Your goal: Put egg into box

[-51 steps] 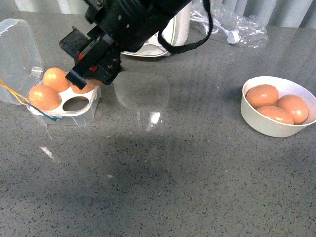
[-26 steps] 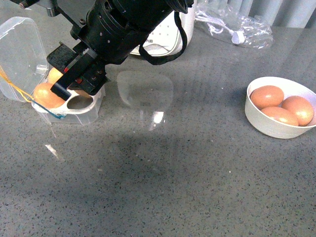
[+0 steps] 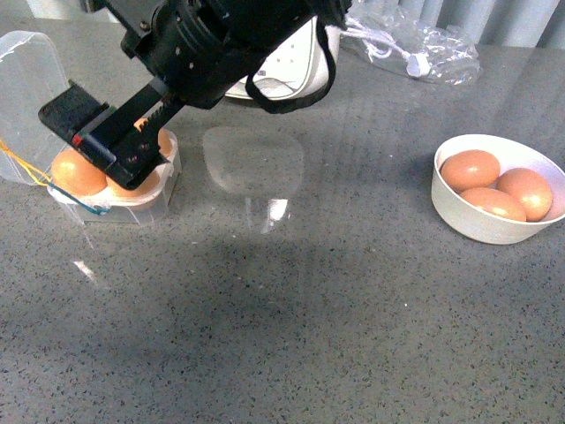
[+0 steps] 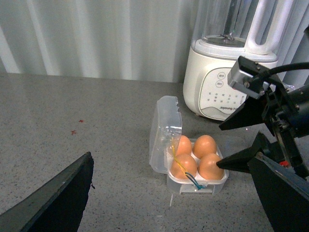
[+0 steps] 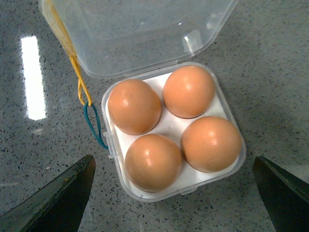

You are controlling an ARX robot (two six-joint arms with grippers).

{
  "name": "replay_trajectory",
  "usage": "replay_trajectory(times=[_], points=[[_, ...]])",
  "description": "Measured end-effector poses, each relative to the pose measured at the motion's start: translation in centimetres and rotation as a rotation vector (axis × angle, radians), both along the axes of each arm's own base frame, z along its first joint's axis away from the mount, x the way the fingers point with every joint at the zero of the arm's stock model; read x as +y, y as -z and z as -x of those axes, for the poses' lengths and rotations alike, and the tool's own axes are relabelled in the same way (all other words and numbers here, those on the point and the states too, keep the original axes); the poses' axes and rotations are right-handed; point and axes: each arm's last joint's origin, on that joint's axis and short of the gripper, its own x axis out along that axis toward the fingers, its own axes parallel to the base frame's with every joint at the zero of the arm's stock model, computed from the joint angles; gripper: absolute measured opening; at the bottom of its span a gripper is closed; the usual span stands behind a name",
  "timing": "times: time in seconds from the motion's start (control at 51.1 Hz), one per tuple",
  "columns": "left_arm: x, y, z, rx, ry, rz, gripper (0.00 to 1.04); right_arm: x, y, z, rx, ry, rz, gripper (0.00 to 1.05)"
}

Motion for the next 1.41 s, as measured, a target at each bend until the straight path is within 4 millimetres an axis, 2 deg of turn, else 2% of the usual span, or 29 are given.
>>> replay_trajectory(times=[0.137,0.235,0.372,0.47,0.529,0.666,0.783,0.881,1.018,1.116,1.175,1.233,1.41], points=[[0.0,0.0,0.0,0.0,0.0,0.0,0.98,-2.6,-2.2,-0.2,-0.033,0.149,-0.035,0.97],[0.0,0.0,0.0,0.0,0.0,0.0,0.98,-6.0,-3.7,-0.7,-0.034,0.36,-0.062,0.97],[0.0,0.0,0.0,0.0,0.0,0.0,0.98,-11.7,-4.3,-0.3,-0.041,0.643,-0.124,0.97],[0.0,0.0,0.0,0.0,0.0,0.0,0.98,-16.6,-4.7,1.6,-0.093,0.848,-0.134,0.97],[0.0,0.0,0.0,0.0,0.0,0.0,0.98,-18.9,-5.0,3.1,-0.152,0.951,-0.128,0.97],[0.0,0.0,0.0,0.0,0.0,0.0,0.98,-22.5,-5.4,6.8,-0.268,1.151,-0.163,0.97],[0.0,0.0,0.0,0.0,0.0,0.0,0.98,-23.8,-4.7,9.4,-0.291,1.199,-0.189,0.97],[0.0,0.0,0.0,0.0,0.0,0.0,0.98,-25.2,-3.7,12.4,-0.326,1.276,-0.196,0.97],[0.0,0.0,0.0,0.0,0.0,0.0,0.98,-26.5,-3.0,15.3,-0.371,1.376,-0.232,0.97],[0.0,0.0,0.0,0.0,0.0,0.0,0.98,-26.8,-2.9,16.9,-0.417,1.387,-0.271,0.97],[0.0,0.0,0.0,0.0,0.0,0.0,0.98,-27.0,-2.7,17.3,-0.467,1.292,-0.369,0.9],[0.0,0.0,0.0,0.0,0.0,0.0,0.98,-27.1,-2.3,18.0,-0.53,1.188,-0.462,0.75],[0.0,0.0,0.0,0.0,0.0,0.0,0.98,-28.2,-1.7,19.6,-0.557,1.167,-0.479,0.45]])
